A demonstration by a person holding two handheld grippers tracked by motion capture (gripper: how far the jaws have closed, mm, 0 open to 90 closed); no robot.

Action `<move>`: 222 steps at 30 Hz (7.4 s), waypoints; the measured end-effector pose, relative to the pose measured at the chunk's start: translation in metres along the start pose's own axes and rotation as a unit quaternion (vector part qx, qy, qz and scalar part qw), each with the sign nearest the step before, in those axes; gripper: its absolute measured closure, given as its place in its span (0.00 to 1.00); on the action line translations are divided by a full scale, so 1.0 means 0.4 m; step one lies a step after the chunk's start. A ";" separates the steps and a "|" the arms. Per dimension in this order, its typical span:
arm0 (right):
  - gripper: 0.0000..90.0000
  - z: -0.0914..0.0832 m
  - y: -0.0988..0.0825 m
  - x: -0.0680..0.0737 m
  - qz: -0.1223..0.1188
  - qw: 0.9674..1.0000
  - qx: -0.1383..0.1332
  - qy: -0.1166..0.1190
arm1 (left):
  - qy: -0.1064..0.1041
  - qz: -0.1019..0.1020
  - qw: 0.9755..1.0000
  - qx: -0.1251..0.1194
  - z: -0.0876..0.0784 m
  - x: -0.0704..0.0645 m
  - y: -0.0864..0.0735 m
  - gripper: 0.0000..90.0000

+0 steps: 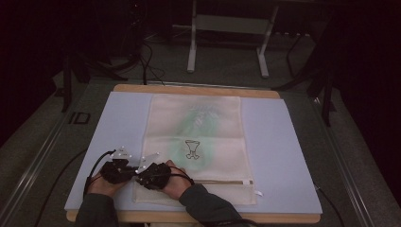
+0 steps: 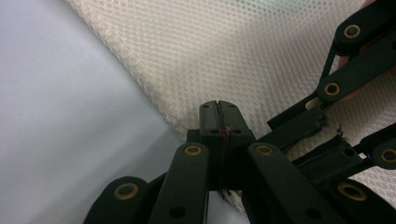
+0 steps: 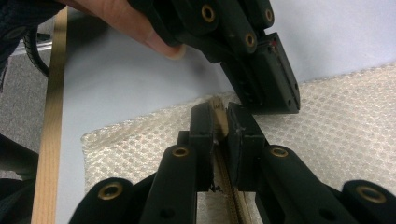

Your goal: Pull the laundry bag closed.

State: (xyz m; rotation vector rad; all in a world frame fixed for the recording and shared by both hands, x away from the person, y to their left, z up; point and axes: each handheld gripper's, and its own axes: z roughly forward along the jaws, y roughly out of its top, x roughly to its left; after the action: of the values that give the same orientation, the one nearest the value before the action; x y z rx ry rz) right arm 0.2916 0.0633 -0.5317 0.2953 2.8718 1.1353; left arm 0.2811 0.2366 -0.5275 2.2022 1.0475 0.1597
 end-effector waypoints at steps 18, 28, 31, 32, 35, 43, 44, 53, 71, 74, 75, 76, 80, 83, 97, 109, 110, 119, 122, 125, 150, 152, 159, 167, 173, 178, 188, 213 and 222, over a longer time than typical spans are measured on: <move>0.91 -0.004 -0.003 -0.004 0.006 1.000 0.001 0.005 | 0.002 0.005 1.000 0.016 -0.006 -0.002 -0.002 1.00; 0.91 -0.012 -0.005 -0.007 0.008 1.000 0.007 0.009 | -0.001 0.010 1.000 0.017 -0.005 0.001 -0.002 1.00; 0.91 -0.016 -0.008 -0.007 0.006 1.000 0.009 0.008 | -0.002 0.010 1.000 0.017 -0.005 0.001 -0.002 1.00; 0.91 -0.017 -0.008 -0.008 0.007 1.000 0.010 0.008 | -0.002 0.011 1.000 0.016 -0.005 0.002 -0.002 1.00; 0.91 -0.020 -0.010 -0.009 0.003 1.000 0.012 0.008 | -0.002 0.012 1.000 0.017 -0.005 0.002 -0.002 1.00; 0.91 -0.029 -0.016 -0.007 -0.002 1.000 0.016 0.004 | -0.003 0.013 1.000 0.018 -0.006 0.002 -0.001 1.00; 0.91 -0.030 -0.016 -0.006 -0.002 1.000 0.016 0.004 | -0.004 0.013 1.000 0.017 -0.005 0.003 -0.002 1.00; 0.91 -0.040 -0.021 -0.003 -0.012 1.000 0.024 -0.003 | -0.004 0.015 1.000 0.017 -0.005 0.003 -0.001 1.00; 0.91 -0.065 -0.034 -0.004 -0.014 0.999 0.035 -0.005 | -0.007 0.017 1.000 0.018 -0.005 0.005 0.000 1.00; 0.91 -0.066 -0.035 -0.003 -0.014 0.999 0.036 -0.005 | -0.007 0.017 1.000 0.018 -0.005 0.006 -0.001 1.00; 0.91 -0.067 -0.036 -0.003 -0.014 0.999 0.036 -0.005 | -0.007 0.016 1.000 0.018 -0.005 0.005 -0.001 1.00; 0.91 -0.068 -0.036 -0.003 -0.016 0.999 0.036 -0.006 | -0.007 0.017 1.000 0.018 -0.005 0.005 0.000 1.00; 0.91 -0.073 -0.040 -0.003 -0.015 0.999 0.038 -0.007 | -0.007 0.016 1.000 0.018 -0.005 0.004 0.000 1.00; 0.91 -0.076 -0.042 -0.003 -0.015 0.999 0.040 -0.007 | -0.007 0.015 1.000 0.018 -0.005 0.005 0.000 1.00; 0.91 -0.092 -0.048 0.001 -0.019 0.999 0.044 -0.010 | -0.007 0.014 1.000 0.019 -0.005 0.005 0.000 1.00; 0.91 -0.109 -0.061 -0.003 -0.022 0.998 0.052 -0.013 | -0.007 0.012 1.000 0.017 -0.005 0.006 -0.001 1.00; 0.91 -0.109 -0.062 -0.004 -0.024 0.998 0.050 -0.015 | -0.007 0.013 1.000 0.017 -0.005 0.005 -0.001 1.00; 0.91 -0.124 -0.069 -0.006 -0.023 0.998 0.053 -0.017 | -0.007 0.011 1.000 0.017 -0.005 0.005 -0.001 1.00; 0.91 -0.128 -0.070 -0.006 -0.027 0.998 0.055 -0.018 | -0.007 0.011 1.000 0.016 -0.005 0.006 -0.001 1.00; 0.91 -0.131 -0.071 -0.005 -0.026 0.998 0.055 -0.019 | -0.007 0.011 1.000 0.016 -0.005 0.006 -0.002 1.00; 0.91 -0.169 -0.093 -0.002 -0.031 0.997 0.065 -0.025 | -0.010 0.007 1.000 0.013 -0.005 0.008 -0.003 1.00; 0.91 -0.170 -0.094 -0.002 -0.030 0.997 0.065 -0.025 | -0.010 0.007 1.000 0.013 -0.005 0.008 -0.004 1.00; 0.91 -0.177 -0.105 -0.003 -0.029 0.997 0.069 -0.025 | -0.010 0.007 1.000 0.013 -0.005 0.008 -0.003 1.00; 0.91 -0.185 -0.111 -0.002 -0.031 0.997 0.070 -0.027 | -0.010 0.006 1.000 0.013 -0.005 0.008 -0.003 1.00; 0.91 -0.190 -0.118 -0.004 -0.030 0.997 0.070 -0.027 | -0.010 0.007 1.000 0.014 -0.005 0.008 -0.003 1.00; 0.91 -0.198 -0.127 -0.009 -0.025 0.997 0.071 -0.027 | -0.010 0.006 1.000 0.013 -0.005 0.008 -0.003 1.00; 0.91 -0.208 -0.140 -0.013 -0.023 0.997 0.073 -0.031 | -0.010 0.007 1.000 0.014 -0.005 0.008 -0.002 1.00; 0.91 -0.245 -0.173 -0.025 -0.013 0.996 0.079 -0.036 | -0.010 0.005 1.000 0.014 -0.005 0.008 -0.003 1.00; 0.91 -0.255 -0.186 -0.028 -0.010 0.996 0.082 -0.037 | -0.010 0.004 1.000 0.014 -0.005 0.008 -0.003 1.00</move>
State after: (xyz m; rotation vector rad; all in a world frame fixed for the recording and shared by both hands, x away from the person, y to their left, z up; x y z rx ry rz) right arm 0.2799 -0.0606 -0.5081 0.3063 2.8990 0.8677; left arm 0.2817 0.2403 -0.5272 2.2291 1.0351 0.1271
